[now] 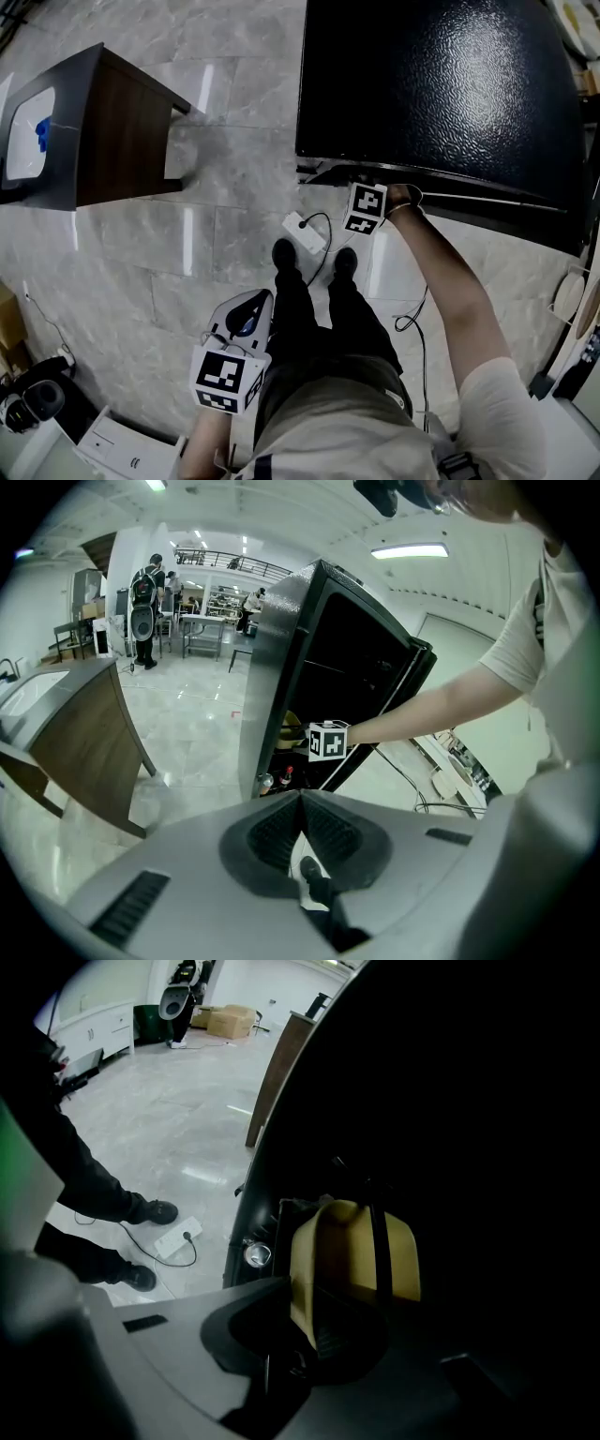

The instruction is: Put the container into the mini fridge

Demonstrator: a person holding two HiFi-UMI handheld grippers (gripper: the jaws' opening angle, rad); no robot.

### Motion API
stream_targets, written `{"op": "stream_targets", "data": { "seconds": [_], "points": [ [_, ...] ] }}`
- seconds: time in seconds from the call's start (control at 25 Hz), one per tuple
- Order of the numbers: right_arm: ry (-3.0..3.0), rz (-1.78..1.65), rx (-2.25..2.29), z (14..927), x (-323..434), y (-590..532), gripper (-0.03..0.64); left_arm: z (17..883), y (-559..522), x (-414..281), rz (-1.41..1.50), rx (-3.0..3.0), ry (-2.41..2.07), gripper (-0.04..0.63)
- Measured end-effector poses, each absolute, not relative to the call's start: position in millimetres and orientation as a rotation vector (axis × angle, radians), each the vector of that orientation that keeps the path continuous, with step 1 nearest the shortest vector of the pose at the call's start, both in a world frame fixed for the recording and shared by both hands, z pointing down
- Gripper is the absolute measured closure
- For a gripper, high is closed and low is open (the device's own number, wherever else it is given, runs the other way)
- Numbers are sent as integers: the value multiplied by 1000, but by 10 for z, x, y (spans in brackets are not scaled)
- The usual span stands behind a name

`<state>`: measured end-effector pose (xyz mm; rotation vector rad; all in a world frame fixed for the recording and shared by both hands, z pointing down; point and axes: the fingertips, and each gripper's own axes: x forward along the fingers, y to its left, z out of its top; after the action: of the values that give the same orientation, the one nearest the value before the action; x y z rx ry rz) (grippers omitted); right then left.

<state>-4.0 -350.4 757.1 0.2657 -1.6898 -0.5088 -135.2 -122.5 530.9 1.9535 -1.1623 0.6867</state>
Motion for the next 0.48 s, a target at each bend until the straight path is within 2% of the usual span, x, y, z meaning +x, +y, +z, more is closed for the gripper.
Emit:
{"op": "stream_targets", "data": {
  "seconds": [0.16, 0.48],
  "points": [
    [-1698, -530, 311, 7564, -45, -3545, 523, 5319, -1225, -1344, 685, 1951, -1162, 538],
    [-1728, -560, 439, 7492, -87, -3600, 514, 5332, -1242, -1424, 682, 1940, -1186, 538]
  ]
}}
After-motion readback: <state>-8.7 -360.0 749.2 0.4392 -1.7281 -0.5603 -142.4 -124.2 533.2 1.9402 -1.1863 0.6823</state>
